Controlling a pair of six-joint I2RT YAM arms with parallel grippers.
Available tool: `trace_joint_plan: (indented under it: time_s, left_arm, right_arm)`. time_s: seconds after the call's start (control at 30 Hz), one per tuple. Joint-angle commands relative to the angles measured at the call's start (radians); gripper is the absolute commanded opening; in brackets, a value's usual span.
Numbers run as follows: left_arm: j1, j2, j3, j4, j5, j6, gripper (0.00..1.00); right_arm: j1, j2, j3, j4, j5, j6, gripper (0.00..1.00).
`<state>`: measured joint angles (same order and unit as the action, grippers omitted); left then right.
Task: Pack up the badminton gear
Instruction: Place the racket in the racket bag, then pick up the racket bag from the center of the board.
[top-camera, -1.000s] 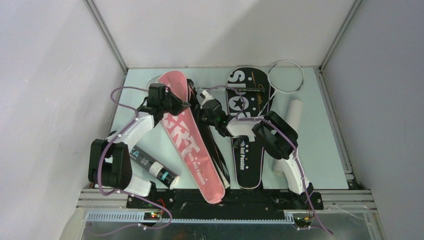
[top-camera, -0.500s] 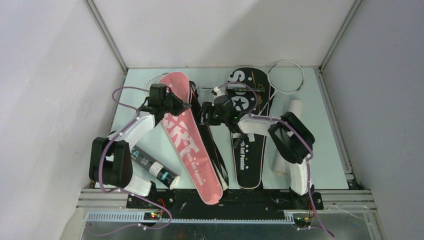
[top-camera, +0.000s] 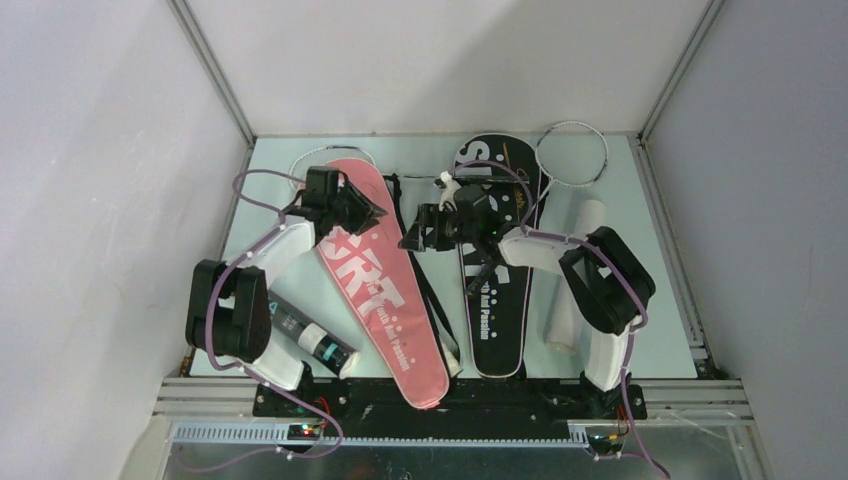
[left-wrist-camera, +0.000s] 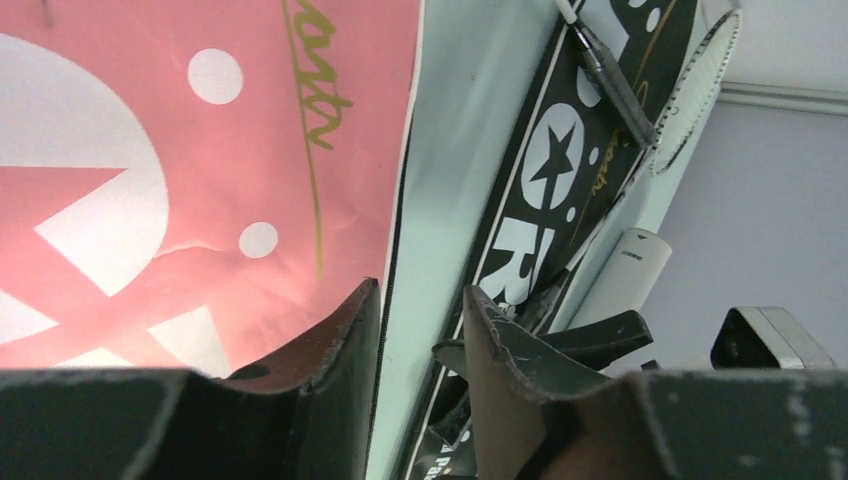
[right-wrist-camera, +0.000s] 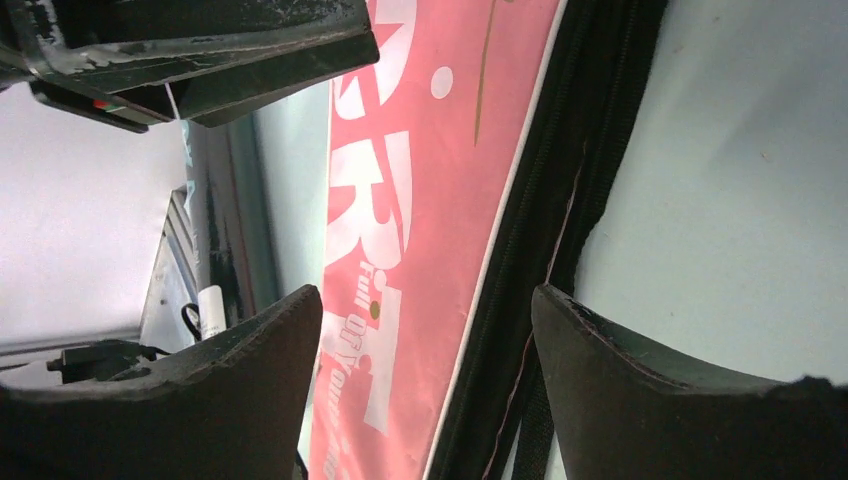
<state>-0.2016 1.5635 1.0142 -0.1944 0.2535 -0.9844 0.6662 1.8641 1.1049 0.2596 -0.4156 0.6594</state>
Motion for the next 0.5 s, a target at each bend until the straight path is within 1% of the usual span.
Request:
trace_joint_plan:
  time_s: [0.0, 0.13, 0.27, 0.37, 0.47]
  left_arm:
    - [0.011, -0.032, 0.048, -0.071, -0.04, 0.085, 0.42]
    - [0.034, -0.058, 0.034, -0.121, -0.08, 0.127, 0.44]
    - [0.056, -0.072, 0.009, -0.17, -0.12, 0.169, 0.44]
    - [0.068, -0.083, -0.022, -0.171, -0.131, 0.186, 0.45]
    - [0.074, -0.094, -0.04, -0.173, -0.154, 0.205, 0.45]
  right_arm:
    - [-0.003, 0.096, 0.067, 0.079, -0.086, -0.034, 0.77]
    - [0.0, 0.176, 0.132, 0.057, -0.098, -0.054, 0.75]
    - [0.011, 0.224, 0.18, 0.017, -0.066, -0.07, 0.74]
    - [0.024, 0.268, 0.217, -0.039, -0.048, -0.085, 0.74]
    - [0.038, 0.3, 0.239, -0.053, -0.058, -0.081, 0.74]
